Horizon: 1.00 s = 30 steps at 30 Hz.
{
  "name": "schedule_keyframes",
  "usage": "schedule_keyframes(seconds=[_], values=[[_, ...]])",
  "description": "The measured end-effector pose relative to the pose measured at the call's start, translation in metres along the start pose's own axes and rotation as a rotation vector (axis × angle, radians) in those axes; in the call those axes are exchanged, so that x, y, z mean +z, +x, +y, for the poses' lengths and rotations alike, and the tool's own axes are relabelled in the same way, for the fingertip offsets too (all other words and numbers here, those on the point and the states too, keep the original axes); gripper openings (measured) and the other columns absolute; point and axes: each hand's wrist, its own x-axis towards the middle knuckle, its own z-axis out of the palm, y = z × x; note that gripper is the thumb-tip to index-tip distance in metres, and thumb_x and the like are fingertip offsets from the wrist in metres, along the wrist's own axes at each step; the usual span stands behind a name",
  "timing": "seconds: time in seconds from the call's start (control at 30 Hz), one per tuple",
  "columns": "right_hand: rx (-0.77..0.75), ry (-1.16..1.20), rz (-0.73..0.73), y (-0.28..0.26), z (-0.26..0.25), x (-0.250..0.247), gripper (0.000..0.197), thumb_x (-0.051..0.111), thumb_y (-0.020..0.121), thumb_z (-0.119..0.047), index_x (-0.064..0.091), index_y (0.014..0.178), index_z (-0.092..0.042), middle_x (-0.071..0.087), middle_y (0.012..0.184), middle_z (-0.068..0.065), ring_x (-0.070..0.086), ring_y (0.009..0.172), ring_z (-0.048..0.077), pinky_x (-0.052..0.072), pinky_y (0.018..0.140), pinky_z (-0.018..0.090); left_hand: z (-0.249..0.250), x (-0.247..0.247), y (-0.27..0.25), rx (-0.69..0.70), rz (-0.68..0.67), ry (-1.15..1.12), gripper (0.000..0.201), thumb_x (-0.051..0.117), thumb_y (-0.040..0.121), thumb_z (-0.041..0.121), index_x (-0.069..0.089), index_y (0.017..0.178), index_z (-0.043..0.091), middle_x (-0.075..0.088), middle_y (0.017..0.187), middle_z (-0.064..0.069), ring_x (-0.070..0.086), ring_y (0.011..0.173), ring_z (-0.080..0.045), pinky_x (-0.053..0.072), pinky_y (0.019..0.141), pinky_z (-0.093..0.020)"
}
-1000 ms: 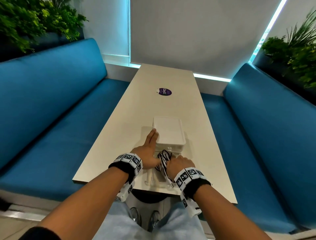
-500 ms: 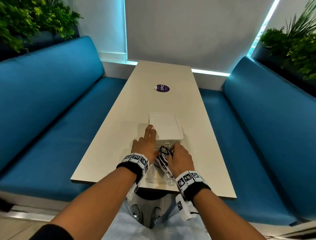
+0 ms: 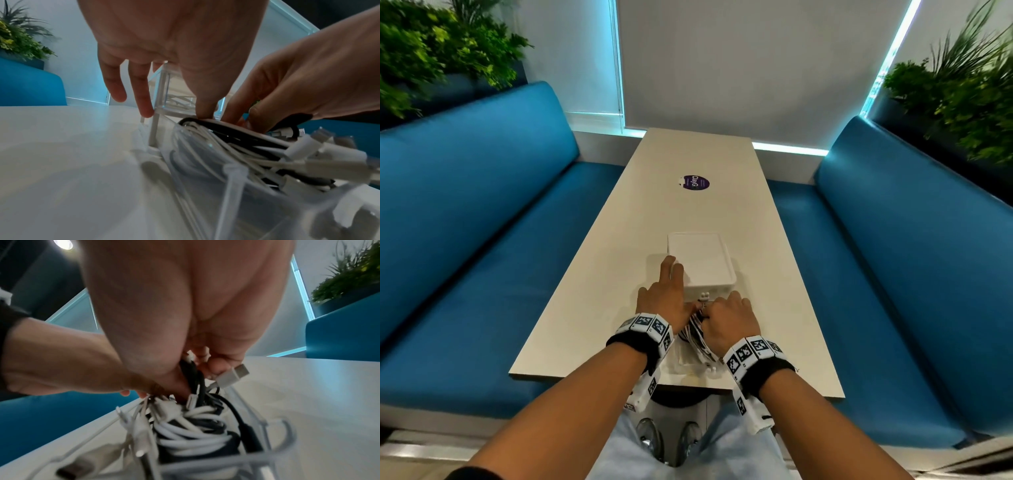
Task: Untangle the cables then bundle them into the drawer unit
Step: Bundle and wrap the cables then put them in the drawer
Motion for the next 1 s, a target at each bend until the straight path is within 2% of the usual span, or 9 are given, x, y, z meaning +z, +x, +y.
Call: schedule_keyframes(seconds=[0.07,0.13,0.23,0.33,0.4,0.47,0.63,0.83,1.0], values=[[0.032,0.060,-0.055,0.000,0.000,-0.006,0.027,0.043,0.089,-0.024,0.064,0.096,-0.007,0.062,0.101,0.014,0.048,0.102,0.032,0.042,0.089,0.041,0.002,0.001,0.001,-0.013,0.029,0.044,0.075,0.063,0.083,0.056,0.025,0.134,0.016,0.009,0.156,-0.001,0.064,0.086,-0.030,0.047,0.078,-0.042],[0.030,0.128,-0.125,0.003,0.002,-0.008,0.027,0.046,0.090,-0.018,0.065,0.103,-0.003,0.058,0.108,0.019,0.054,0.103,0.035,0.048,0.089,0.040,0.006,0.004,0.002,-0.028,0.047,0.070,0.079,0.068,0.078,0.056,0.026,0.132,0.015,0.011,0.156,-0.002,0.064,0.085,-0.031,0.047,0.079,-0.044],[-0.019,0.158,-0.169,0.009,0.008,-0.009,0.029,0.050,0.092,-0.018,0.072,0.111,-0.012,0.057,0.113,0.017,0.061,0.098,0.033,0.052,0.088,0.037,0.010,0.007,0.003,-0.051,0.059,0.108,0.087,0.074,0.073,0.057,0.027,0.132,0.015,0.010,0.156,-0.003,0.063,0.086,-0.031,0.047,0.079,-0.044],[0.012,0.156,-0.148,0.009,0.010,-0.011,0.025,0.055,0.089,-0.016,0.074,0.106,-0.016,0.065,0.108,0.011,0.063,0.098,0.032,0.053,0.086,0.037,0.012,0.009,0.003,-0.066,0.076,0.149,0.090,0.074,0.071,0.058,0.027,0.133,0.013,0.013,0.155,-0.005,0.060,0.087,-0.030,0.044,0.078,-0.042],[0.083,0.180,-0.115,0.011,0.013,-0.010,0.026,0.054,0.085,-0.010,0.068,0.107,-0.013,0.067,0.107,0.010,0.062,0.100,0.032,0.052,0.084,0.035,0.014,0.008,0.004,-0.073,0.081,0.187,0.092,0.074,0.070,0.059,0.026,0.133,0.012,0.015,0.154,-0.007,0.058,0.090,-0.030,0.043,0.079,-0.042],[0.148,0.211,-0.095,0.013,0.017,-0.009,0.025,0.052,0.081,-0.007,0.060,0.104,-0.012,0.065,0.102,0.012,0.061,0.094,0.032,0.050,0.078,0.033,0.016,0.007,0.006,-0.075,0.081,0.229,0.098,0.075,0.067,0.061,0.025,0.135,0.011,0.018,0.152,-0.009,0.057,0.095,-0.030,0.043,0.082,-0.042],[0.205,0.225,-0.094,0.021,0.024,-0.010,0.017,0.059,0.069,-0.009,0.065,0.081,-0.019,0.066,0.083,0.005,0.062,0.078,0.025,0.056,0.071,0.032,0.019,0.002,0.012,-0.025,0.080,0.327,0.104,0.075,0.064,0.066,0.026,0.138,0.011,0.022,0.150,-0.011,0.053,0.109,-0.031,0.038,0.091,-0.045],[0.191,0.277,-0.131,0.023,0.026,-0.007,0.016,0.060,0.079,-0.014,0.075,0.086,-0.017,0.073,0.088,0.008,0.067,0.086,0.026,0.057,0.079,0.032,0.008,-0.001,0.013,0.029,0.067,0.190,0.091,0.071,0.068,0.065,0.031,0.130,0.013,0.026,0.146,-0.010,0.051,0.110,-0.030,0.039,0.092,-0.046],[0.226,0.398,-0.178,0.023,0.035,-0.006,0.013,0.062,0.081,-0.019,0.074,0.075,-0.018,0.073,0.070,0.002,0.072,0.067,0.016,0.061,0.073,0.032,0.021,-0.001,0.010,-0.051,0.057,0.241,0.092,0.076,0.065,0.058,0.030,0.132,0.013,0.027,0.144,-0.009,0.051,0.110,-0.029,0.038,0.093,-0.047]])
